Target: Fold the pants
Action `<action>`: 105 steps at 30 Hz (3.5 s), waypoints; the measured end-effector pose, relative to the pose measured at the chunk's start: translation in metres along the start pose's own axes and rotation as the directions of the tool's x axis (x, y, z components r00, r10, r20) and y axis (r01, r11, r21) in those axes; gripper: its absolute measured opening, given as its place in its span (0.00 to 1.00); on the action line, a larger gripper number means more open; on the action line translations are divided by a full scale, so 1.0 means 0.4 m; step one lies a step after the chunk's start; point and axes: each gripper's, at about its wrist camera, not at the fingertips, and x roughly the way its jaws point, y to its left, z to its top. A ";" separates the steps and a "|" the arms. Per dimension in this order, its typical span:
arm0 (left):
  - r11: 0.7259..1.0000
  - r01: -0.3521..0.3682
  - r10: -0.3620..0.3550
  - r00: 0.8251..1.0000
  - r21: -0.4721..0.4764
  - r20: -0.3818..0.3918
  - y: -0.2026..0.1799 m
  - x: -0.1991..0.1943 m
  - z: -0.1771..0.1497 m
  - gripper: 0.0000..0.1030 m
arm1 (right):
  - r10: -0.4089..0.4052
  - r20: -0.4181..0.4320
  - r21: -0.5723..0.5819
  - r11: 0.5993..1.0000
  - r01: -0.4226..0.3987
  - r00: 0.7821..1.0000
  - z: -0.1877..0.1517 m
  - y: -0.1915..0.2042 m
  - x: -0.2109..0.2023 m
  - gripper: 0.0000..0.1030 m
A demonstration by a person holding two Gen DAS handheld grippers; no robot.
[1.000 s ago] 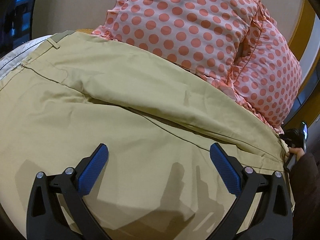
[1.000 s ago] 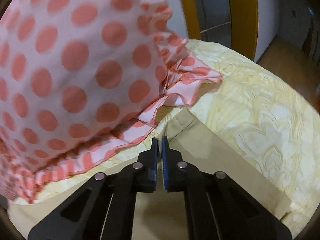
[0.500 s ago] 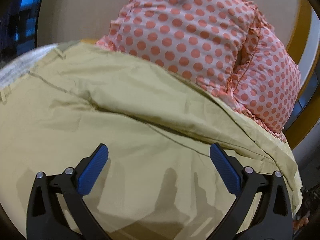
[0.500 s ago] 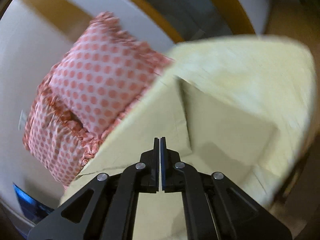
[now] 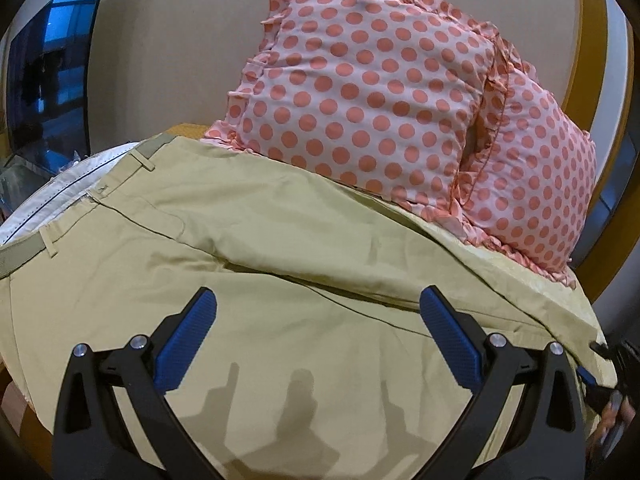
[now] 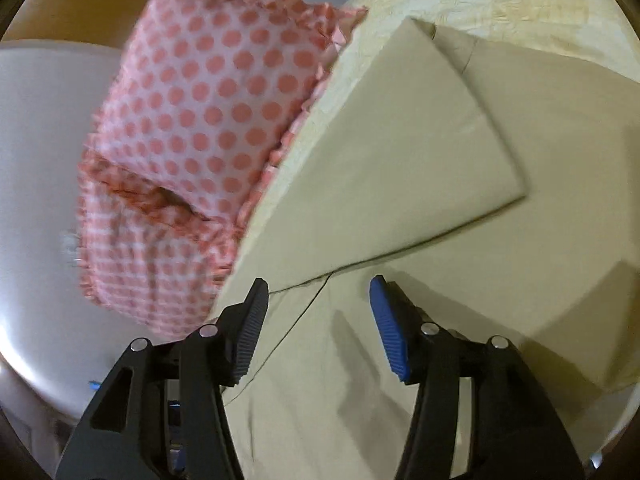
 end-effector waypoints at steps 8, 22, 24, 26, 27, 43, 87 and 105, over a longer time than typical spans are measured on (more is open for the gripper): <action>0.997 -0.005 0.003 1.000 0.081 0.024 -0.026 0.008 0.013 0.98 | -0.089 0.147 0.148 0.987 0.068 0.985 0.025 -0.052 0.008 0.13; 0.979 0.155 -0.173 0.975 -0.131 -0.141 0.049 0.178 0.142 0.98 | 0.215 0.351 -0.028 0.975 -0.219 0.911 0.019 -0.119 -0.167 0.01; 0.972 0.134 -0.170 0.968 -0.194 -0.186 0.070 0.231 0.155 0.97 | 0.220 0.346 -0.023 0.974 -0.226 0.912 0.020 -0.135 -0.174 0.01; 0.963 0.095 -0.152 0.964 -0.251 -0.220 0.092 0.291 0.168 0.94 | 0.220 0.340 -0.027 0.974 -0.224 0.914 0.020 -0.144 -0.175 0.01; 0.961 0.070 -0.135 0.963 -0.267 -0.233 0.100 0.317 0.178 0.93 | 0.218 0.341 -0.030 0.975 -0.221 0.914 0.022 -0.132 -0.168 0.01; 0.944 0.076 -0.127 0.982 -0.322 -0.140 0.233 0.217 0.235 0.04 | 0.264 0.336 -0.185 0.960 -0.211 0.904 0.039 -0.085 -0.225 0.01; 0.993 -0.038 0.051 0.992 -0.113 0.118 0.294 -0.314 -0.174 0.75 | -0.118 0.435 -0.186 0.958 0.217 0.893 -0.065 -0.237 -0.323 0.47; 0.989 -0.003 0.017 0.996 -0.145 0.093 0.309 -0.201 -0.210 0.83 | 0.370 0.047 -0.707 0.669 -0.231 0.928 -0.271 0.251 -0.209 0.04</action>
